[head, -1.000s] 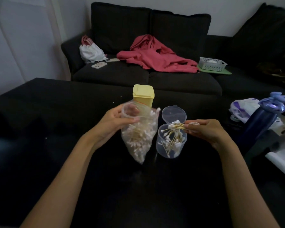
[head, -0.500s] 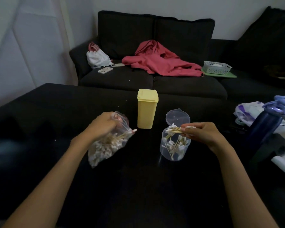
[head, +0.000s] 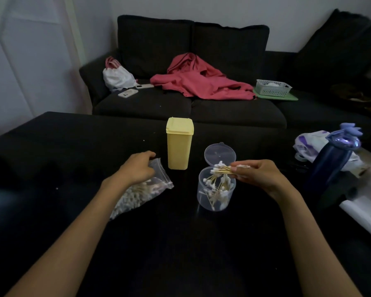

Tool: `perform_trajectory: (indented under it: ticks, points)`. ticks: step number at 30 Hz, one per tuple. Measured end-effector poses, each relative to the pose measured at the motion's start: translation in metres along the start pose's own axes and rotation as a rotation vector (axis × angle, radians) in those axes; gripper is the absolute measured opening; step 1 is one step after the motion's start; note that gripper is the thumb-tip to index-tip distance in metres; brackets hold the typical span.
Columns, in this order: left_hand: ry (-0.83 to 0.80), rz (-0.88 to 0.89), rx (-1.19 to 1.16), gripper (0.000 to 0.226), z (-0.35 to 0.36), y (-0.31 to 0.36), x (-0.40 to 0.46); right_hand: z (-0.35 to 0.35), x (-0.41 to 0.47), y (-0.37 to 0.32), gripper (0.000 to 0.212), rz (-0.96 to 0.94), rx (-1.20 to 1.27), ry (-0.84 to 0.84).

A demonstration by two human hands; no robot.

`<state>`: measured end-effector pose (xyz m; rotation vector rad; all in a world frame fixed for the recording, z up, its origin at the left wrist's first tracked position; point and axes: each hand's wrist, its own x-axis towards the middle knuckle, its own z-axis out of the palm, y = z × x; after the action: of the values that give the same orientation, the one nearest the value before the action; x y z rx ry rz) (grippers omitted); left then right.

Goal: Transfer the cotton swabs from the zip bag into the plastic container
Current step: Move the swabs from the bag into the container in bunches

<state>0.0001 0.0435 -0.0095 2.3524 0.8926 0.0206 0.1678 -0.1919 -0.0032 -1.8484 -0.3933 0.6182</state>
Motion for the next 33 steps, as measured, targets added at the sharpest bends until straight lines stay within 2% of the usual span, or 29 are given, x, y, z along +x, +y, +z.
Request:
perform_trajectory:
  ticks: [2, 4, 6, 9, 12, 14, 17, 23, 26, 33]
  points:
    - [0.133, 0.037, 0.009, 0.052, 0.003, 0.020, -0.004, -0.005, 0.001, 0.000, 0.011, 0.018, 0.025, 0.000]
    - [0.216, 0.116, -0.083, 0.039, 0.011, 0.043, -0.006, -0.010, 0.000, -0.002, 0.012, 0.033, 0.084, -0.012]
    - [0.144, 0.131, -0.367, 0.032, 0.022, 0.070, -0.007, -0.014, -0.002, -0.005, 0.014, 0.035, 0.154, -0.036]
    - [-0.084, -0.011, -0.848, 0.039, 0.037, 0.101, -0.008, -0.017, -0.004, -0.012, 0.017, 0.030, 0.286, -0.052]
    - [-0.132, -0.098, -1.006, 0.051, 0.050, 0.109, -0.003, -0.015, -0.003, -0.016, 0.016, 0.010, 0.452, -0.053]
    - [-0.227, -0.137, -1.091, 0.063, 0.054, 0.109, 0.000, -0.011, -0.003, -0.018, 0.015, -0.007, 0.532, -0.053]
    - [-0.301, -0.145, -0.994, 0.074, 0.054, 0.114, -0.001, -0.006, -0.002, -0.019, 0.016, -0.006, 0.533, -0.062]
    - [-0.097, -0.089, -0.840, 0.045, 0.058, 0.124, 0.002, 0.000, 0.000, -0.019, 0.019, 0.021, 0.419, -0.068]
    - [-0.077, -0.087, -0.862, 0.040, 0.061, 0.124, 0.006, -0.001, 0.000, -0.018, 0.017, 0.006, 0.393, -0.078]
    - [-0.156, -0.013, -0.921, 0.040, 0.069, 0.112, 0.005, -0.003, -0.002, -0.018, 0.016, 0.012, 0.360, -0.126]
